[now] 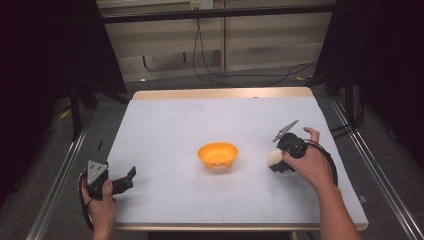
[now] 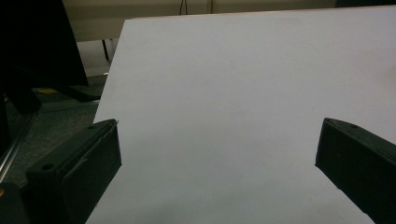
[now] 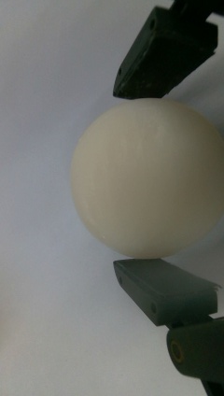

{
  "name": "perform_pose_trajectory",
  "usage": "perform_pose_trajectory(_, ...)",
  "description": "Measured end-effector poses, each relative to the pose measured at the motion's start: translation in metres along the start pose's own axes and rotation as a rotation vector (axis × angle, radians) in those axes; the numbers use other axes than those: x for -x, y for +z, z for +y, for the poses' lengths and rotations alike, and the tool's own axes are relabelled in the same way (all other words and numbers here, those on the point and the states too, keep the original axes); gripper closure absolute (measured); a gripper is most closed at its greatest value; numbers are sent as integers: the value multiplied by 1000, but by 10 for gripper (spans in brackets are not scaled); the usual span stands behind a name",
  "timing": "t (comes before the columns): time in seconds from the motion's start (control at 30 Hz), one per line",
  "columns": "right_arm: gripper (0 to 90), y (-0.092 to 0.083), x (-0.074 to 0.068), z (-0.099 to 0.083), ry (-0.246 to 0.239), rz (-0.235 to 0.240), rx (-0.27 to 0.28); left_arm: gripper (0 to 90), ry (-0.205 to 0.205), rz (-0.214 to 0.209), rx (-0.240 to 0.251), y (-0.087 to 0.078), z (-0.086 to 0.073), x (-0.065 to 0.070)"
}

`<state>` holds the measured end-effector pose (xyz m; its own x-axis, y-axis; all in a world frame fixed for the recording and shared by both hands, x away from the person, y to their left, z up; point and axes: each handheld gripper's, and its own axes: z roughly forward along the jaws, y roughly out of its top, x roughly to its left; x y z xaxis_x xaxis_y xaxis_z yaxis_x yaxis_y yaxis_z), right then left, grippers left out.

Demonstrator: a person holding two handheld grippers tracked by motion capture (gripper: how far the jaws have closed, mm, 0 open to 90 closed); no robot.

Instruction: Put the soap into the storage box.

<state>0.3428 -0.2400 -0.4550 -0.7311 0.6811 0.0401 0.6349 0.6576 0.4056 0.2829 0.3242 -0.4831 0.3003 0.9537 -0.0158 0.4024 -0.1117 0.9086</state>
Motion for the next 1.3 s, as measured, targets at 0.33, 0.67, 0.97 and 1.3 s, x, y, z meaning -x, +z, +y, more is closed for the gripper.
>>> perform_pose_trajectory(0.33, 231, 5, 1, -1, -7, 11, -27, 0, 2, 0, -1, 0, 0, 0)
perform_pose_trajectory(0.67, 233, 3, 0, -1, -19, 13, -11, 0, -1, -2, -2, 0, 0, 0)
perform_pose_trajectory(0.97, 233, -2, -4, 3, -25, 28, 7, 0, -1, -2, -2, 0, 0, 0)
perform_pose_trajectory(1.3, 233, -4, -12, 17, -49, 58, 31, 0, -3, -4, -2, 0, 0, 0)
